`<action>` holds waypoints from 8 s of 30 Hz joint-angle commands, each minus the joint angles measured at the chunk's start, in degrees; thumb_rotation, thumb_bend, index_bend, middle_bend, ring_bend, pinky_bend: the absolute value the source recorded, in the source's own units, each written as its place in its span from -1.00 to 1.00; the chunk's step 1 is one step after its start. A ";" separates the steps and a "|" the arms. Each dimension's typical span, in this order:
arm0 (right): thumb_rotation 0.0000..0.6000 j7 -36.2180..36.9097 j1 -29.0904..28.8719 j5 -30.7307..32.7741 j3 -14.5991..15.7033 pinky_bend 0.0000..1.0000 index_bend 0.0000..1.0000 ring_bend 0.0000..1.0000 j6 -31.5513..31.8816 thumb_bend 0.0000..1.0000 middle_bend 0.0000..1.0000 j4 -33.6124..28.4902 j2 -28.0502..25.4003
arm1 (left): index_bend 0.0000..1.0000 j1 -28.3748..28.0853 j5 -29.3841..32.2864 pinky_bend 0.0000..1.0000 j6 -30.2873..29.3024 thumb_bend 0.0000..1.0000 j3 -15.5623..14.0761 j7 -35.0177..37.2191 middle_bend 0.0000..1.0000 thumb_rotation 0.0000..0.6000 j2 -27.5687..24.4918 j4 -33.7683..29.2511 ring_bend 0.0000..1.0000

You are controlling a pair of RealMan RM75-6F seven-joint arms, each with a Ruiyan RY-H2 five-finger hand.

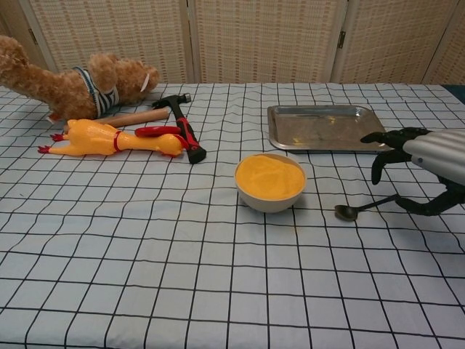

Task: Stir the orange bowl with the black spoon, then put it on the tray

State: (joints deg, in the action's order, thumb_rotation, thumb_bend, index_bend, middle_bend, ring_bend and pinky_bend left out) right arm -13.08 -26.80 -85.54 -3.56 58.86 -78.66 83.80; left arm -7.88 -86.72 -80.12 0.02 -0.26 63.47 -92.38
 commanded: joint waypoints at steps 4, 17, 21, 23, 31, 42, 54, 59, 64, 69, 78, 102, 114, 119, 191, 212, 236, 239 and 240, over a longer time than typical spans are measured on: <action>1.00 1.55 -2.91 0.55 -0.55 -1.00 -0.11 -1.00 -2.08 -0.36 -1.00 8.83 7.42 | -1.00 -0.16 0.68 -0.85 0.58 -0.18 0.19 0.58 -1.00 1.00 -0.26 0.28 -1.00; 1.00 2.53 -3.74 0.85 0.14 -1.00 -0.05 -1.00 -1.39 -0.36 -1.00 15.81 12.87 | -1.00 -0.41 1.86 -0.85 1.76 -0.18 0.28 -0.06 -1.00 1.00 -0.41 0.25 -1.00; 1.00 2.51 -3.61 1.11 0.23 -1.00 0.00 -1.00 -0.92 -0.35 -1.00 16.53 13.43 | -1.00 -0.45 2.09 -0.85 1.92 -0.18 0.33 -0.04 -1.00 1.00 -0.44 0.32 -1.00; 1.00 2.36 -3.49 1.27 0.29 -1.00 0.03 -1.00 -0.69 -0.36 -1.00 16.86 13.63 | -1.00 -0.52 2.24 -0.85 2.14 -0.18 0.33 -0.07 -1.00 1.00 -0.45 0.28 -1.00; 1.00 1.67 -3.27 1.81 0.60 -1.00 0.13 -1.00 -0.45 -0.35 -1.00 17.33 13.96 | -1.00 -0.70 2.59 -0.85 2.66 -0.18 0.34 -0.23 -1.00 1.00 -0.42 0.31 -1.00; 1.00 2.07 -2.87 2.00 -0.12 -1.00 0.28 -1.00 1.90 -0.36 -1.00 15.80 12.81 | -1.00 -0.69 2.41 -0.85 2.55 -0.18 0.30 0.00 -1.00 1.00 -0.52 0.15 -1.00; 1.00 -0.65 -7.01 5.09 -6.65 -1.00 0.27 -1.00 1.56 -0.35 -1.00 8.58 10.12 | -1.00 -0.63 1.82 -0.85 2.15 -0.18 0.18 0.31 -1.00 1.00 -0.54 0.10 -1.00; 1.00 -6.29 -10.73 7.88 -9.52 -1.00 0.26 -1.00 -0.99 -0.35 -1.00 5.56 11.05 | -1.00 -0.58 1.54 -0.85 1.84 -0.18 0.20 0.69 -1.00 1.00 -0.68 0.03 -1.00; 1.00 -12.98 -13.75 11.00 -11.15 -1.00 0.26 -1.00 -2.46 -0.35 -1.00 4.68 13.50 | -1.00 -0.42 1.08 -0.85 1.55 -0.18 -0.02 1.41 -1.00 1.00 -1.15 -0.19 -1.00; 1.00 -19.57 -16.26 13.70 -12.13 -1.00 0.24 -1.00 -2.14 -0.36 -1.00 4.87 16.81 | -1.00 -0.39 0.66 -0.85 1.22 -0.18 0.00 2.38 -1.00 1.00 -1.42 -0.11 -1.00; 1.00 -28.32 -18.92 18.05 -11.55 -1.00 0.11 -1.00 -2.39 -0.36 -1.00 4.72 19.95 | -1.00 -0.22 -0.15 -0.84 0.55 -0.18 -0.09 4.27 -1.00 1.00 -2.03 0.11 -1.00; 1.00 -28.92 -18.37 27.95 -12.19 -1.00 -0.14 -1.00 -3.43 -0.36 -1.00 -0.80 11.56 | -1.00 -0.31 -0.68 -0.84 0.38 -0.18 -0.14 4.58 -1.00 1.00 -1.79 0.48 -1.00; 1.00 -25.92 -22.55 36.22 -12.41 -1.00 -0.14 -1.00 -12.05 -0.36 -1.00 2.44 8.63 | -1.00 -0.86 -0.07 -0.84 1.54 -0.18 -0.04 4.18 -1.00 1.00 -1.16 0.97 -1.00; 1.00 -25.20 -23.58 38.32 -11.48 -1.00 -0.10 -1.00 -13.61 -0.36 -1.00 1.67 7.16 | -1.00 -0.87 -0.24 -0.84 1.45 -0.18 -0.09 4.44 -1.00 1.00 -1.26 1.00 -1.00; 1.00 -12.09 -27.35 36.90 -3.69 -1.00 0.38 -1.00 -11.81 0.28 -0.95 -2.62 0.91 | -1.00 -1.13 -1.01 -0.84 1.15 -0.16 -0.41 5.19 -1.00 1.00 -0.93 1.78 -1.00; 1.00 -19.42 -29.17 41.35 -0.57 -1.00 0.46 -1.00 -15.54 0.33 -0.95 -5.25 -1.25 | -1.00 -0.99 -1.53 -0.84 0.48 -0.17 -0.46 5.37 -1.00 1.00 -0.84 2.05 -1.00; 1.00 -20.09 -27.39 37.63 -1.00 -1.00 0.50 -1.00 -8.25 0.36 -0.93 0.63 4.26 | -1.00 -1.06 -1.62 -0.84 0.52 -0.17 -0.51 5.38 -1.00 1.00 -0.73 2.16 -1.00; 1.00 -21.46 -27.54 38.09 -0.47 -1.00 0.51 -1.00 -9.27 0.35 -0.93 0.09 3.68 | -1.00 -0.98 -1.67 -0.84 0.40 -0.17 -0.55 5.35 -1.00 1.00 -0.78 2.07 -1.00; 1.00 -21.79 -27.60 38.53 -0.34 -1.00 0.51 -1.00 -9.81 0.35 -0.93 -0.47 3.20 | -1.00 -0.99 -1.67 -0.84 0.44 -0.17 -0.57 5.35 -1.00 1.00 -0.78 2.08 -1.00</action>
State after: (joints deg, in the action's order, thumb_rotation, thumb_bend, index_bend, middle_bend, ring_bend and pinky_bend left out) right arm -34.31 -54.28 -47.51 -4.21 49.71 -78.52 87.55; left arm -8.88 -88.39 -79.68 -0.54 5.09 62.69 -90.30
